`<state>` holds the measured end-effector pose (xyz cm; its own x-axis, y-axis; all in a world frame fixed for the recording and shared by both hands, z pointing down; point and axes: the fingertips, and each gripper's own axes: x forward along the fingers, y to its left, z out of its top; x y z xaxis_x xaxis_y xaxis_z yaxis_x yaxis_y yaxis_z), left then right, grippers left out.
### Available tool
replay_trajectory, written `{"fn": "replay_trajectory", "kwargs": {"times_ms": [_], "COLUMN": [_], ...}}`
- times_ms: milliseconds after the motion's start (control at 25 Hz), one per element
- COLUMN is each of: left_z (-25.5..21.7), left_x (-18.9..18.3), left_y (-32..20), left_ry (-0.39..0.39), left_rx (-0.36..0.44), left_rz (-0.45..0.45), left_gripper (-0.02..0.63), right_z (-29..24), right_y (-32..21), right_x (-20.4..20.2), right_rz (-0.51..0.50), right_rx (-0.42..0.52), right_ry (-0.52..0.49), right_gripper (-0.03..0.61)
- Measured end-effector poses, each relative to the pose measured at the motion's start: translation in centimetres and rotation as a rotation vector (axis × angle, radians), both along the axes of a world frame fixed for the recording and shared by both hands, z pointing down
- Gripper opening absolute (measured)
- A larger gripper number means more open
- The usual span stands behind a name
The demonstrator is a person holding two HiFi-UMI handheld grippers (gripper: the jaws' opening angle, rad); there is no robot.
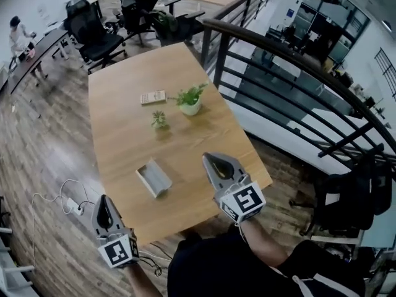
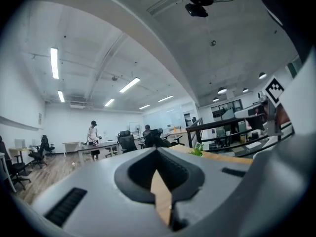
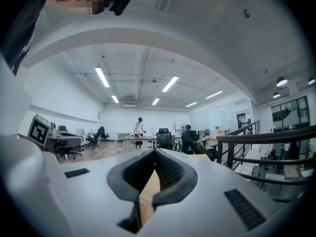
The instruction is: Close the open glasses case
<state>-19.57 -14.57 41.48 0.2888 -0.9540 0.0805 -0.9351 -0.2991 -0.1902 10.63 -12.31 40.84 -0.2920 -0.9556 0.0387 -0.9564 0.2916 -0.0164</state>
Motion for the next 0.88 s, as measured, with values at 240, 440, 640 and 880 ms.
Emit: {"fn": "replay_trajectory", "kwargs": {"times_ms": [240, 440, 640, 880], "left_z": [2.4, 3.1, 2.0, 2.0], "left_x": [0.1, -1.5, -2.1, -1.7], "left_y": [-3.4, -4.3, -3.9, -3.4], "left_ry": [0.043, 0.117, 0.116, 0.130], "left_rx": [-0.028, -0.069, -0.066, -0.089], "left_rz": [0.081, 0.008, -0.052, -0.107], "left_gripper": [-0.001, 0.000, 0.000, 0.000], "right_z": [0.5, 0.6, 1.3, 2.5], "right_y": [-2.9, -4.6, -6.6, -8.2], "right_x": [-1.9, -4.4, -5.6, -4.9], "right_rz": [0.009, -0.048, -0.098, -0.120], "right_rx": [-0.018, -0.045, -0.065, -0.098], "right_ry": [0.032, 0.066, 0.067, 0.012], "right_gripper": [0.014, 0.015, 0.015, 0.099]}}
